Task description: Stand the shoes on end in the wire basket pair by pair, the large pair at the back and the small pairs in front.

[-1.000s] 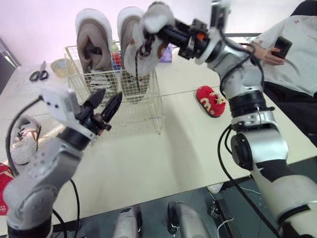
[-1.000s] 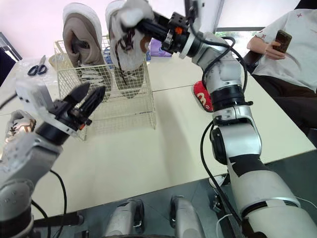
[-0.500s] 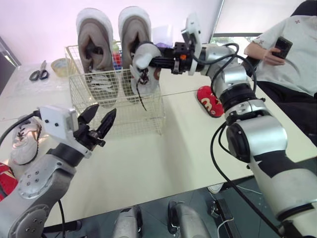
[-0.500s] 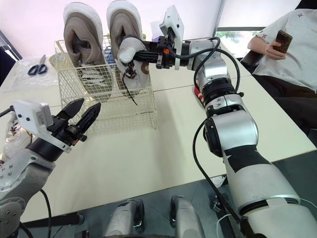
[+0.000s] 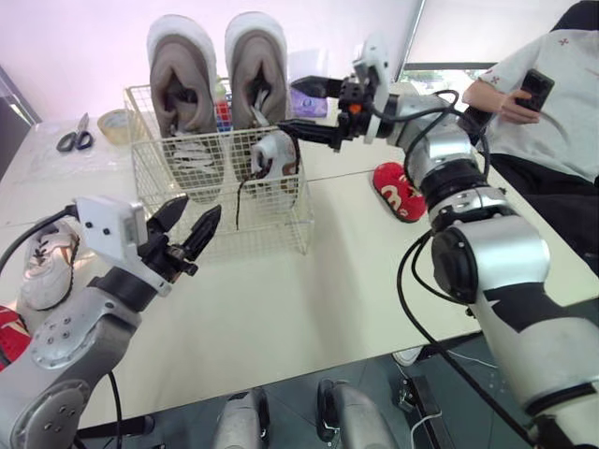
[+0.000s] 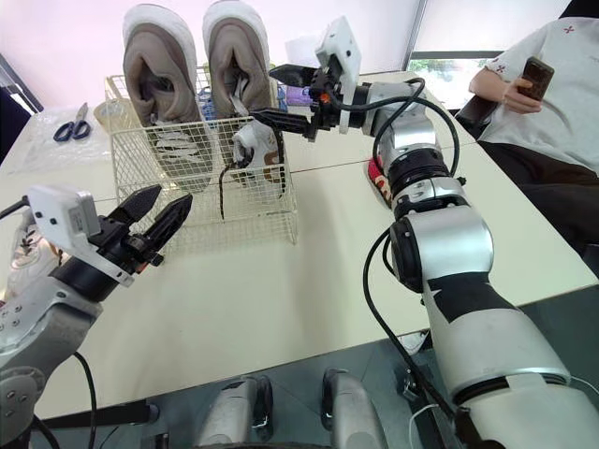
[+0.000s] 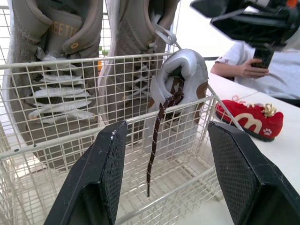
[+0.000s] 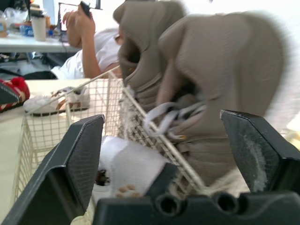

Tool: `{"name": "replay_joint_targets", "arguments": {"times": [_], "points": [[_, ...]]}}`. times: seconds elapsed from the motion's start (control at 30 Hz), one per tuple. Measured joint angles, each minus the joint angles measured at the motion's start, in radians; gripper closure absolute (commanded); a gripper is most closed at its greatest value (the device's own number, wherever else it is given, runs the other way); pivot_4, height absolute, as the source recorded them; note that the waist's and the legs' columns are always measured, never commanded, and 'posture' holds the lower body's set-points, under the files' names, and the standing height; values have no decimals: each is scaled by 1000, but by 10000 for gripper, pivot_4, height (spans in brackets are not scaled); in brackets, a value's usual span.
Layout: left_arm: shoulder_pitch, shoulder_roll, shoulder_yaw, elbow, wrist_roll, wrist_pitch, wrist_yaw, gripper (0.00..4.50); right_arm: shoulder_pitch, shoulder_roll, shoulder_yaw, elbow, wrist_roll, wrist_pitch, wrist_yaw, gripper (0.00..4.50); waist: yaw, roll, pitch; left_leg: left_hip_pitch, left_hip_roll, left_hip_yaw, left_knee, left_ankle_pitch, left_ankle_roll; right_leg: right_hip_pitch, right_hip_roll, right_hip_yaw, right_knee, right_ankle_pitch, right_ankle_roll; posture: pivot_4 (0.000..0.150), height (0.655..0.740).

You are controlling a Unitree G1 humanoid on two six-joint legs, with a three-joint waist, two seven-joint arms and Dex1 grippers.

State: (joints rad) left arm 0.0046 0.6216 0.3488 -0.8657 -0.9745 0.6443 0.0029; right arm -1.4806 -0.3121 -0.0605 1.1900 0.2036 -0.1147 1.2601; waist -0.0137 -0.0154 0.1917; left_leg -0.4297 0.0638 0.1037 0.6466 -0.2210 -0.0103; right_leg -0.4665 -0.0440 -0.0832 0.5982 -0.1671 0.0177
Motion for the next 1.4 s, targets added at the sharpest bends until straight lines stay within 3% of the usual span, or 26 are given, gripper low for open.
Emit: {"name": "replay_joint_targets", "arguments": {"times": [0.13, 0.23, 0.3, 0.33, 0.4, 0.57, 0.73, 0.8, 0.87, 1.1, 1.37, 1.4], "points": [[-3, 33, 51, 10, -61, 10, 11, 17325, 38, -45, -43, -94, 39, 51, 33, 857, 0, 0, 0, 0, 0, 0, 0, 0, 0, 0, 0, 0, 1, 0, 0, 1500, 7400], [-30, 84, 160, 71, -168, 22, 46, 8828, 77, -87, -71, -228, 91, 142, 56, 0, 1, 0, 0, 0, 1, -1, 0, 0, 0, 0, 0, 0, 1, 0, 0, 1500, 7400], [-58, 126, 277, 137, -249, 18, 73, 442, 106, -119, -85, -347, 134, 221, 73, 0, 2, 0, 0, 1, 1, -2, 0, 0, 0, 0, 0, -1, 1, 0, 0, 1500, 7400], [-63, 160, 333, 172, -270, 19, 83, 442, 132, -134, -89, -435, 165, 283, 78, 0, 1, 0, 0, 1, 1, -2, 0, 0, 0, 0, 0, -1, 1, 0, 0, 1500, 7400], [-74, 236, 409, 259, -246, 36, 108, 442, 199, -162, -81, -629, 239, 438, 90, 0, -1, 0, 0, 2, 1, -2, -1, 0, 0, -1, 0, 0, 1, 0, 0, 1500, 7400], [25, 462, 505, 604, 20, 144, 83, 442, 444, -287, 88, -1176, 405, 786, 196, 0, -1, 2, 0, 4, 2, 0, -5, -2, -3, -2, -1, 0, 1, -1, 0, 1500, 7400], [-18, 598, 336, 893, 162, 235, -98, 442, 567, -339, 215, -1355, 378, 781, 226, 0, 6, 1, 0, 0, 5, 1, -4, -2, -4, -9, -6, -9, -8, 2, -4, 1500, 7400], [-110, 650, 255, 1011, 215, 233, -174, 442, 578, -346, 231, -1367, 366, 771, 220, 0, 4, 3, -1, -14, 17, 2, -4, -2, -4, -9, -5, -17, -24, 7, -11, 1500, 7400], [-192, 676, 157, 1116, 271, 230, -251, 442, 583, -351, 239, -1376, 360, 766, 210, 0, 4, 2, -1, -15, 17, 10, -1, -2, -4, -14, -21, -33, -19, 10, -11, 1500, 7400], [-439, 657, -128, 1391, 487, 187, -418, 442, 604, -368, 239, -1395, 361, 767, 162, 0, 4, -2, -2, -13, 15, 22, 1, -6, -11, -25, -19, -36, 0, 13, -4, 1500, 7400], [-624, 573, -228, 1656, 676, 128, -461, 442, 630, -373, 228, -1415, 369, 788, 91, 0, 2, -3, -2, -9, 17, 26, 5, -4, -15, -28, -18, -33, 13, 8, -4, 1500, 7400], [-636, 566, -238, 1680, 693, 131, -467, 5571, 634, -373, 226, -1417, 370, 788, 83, 0, 2, -3, -2, -9, 17, 25, 6, -4, -15, -28, -18, -33, 13, 8, -4, 1500, 7400]]}}
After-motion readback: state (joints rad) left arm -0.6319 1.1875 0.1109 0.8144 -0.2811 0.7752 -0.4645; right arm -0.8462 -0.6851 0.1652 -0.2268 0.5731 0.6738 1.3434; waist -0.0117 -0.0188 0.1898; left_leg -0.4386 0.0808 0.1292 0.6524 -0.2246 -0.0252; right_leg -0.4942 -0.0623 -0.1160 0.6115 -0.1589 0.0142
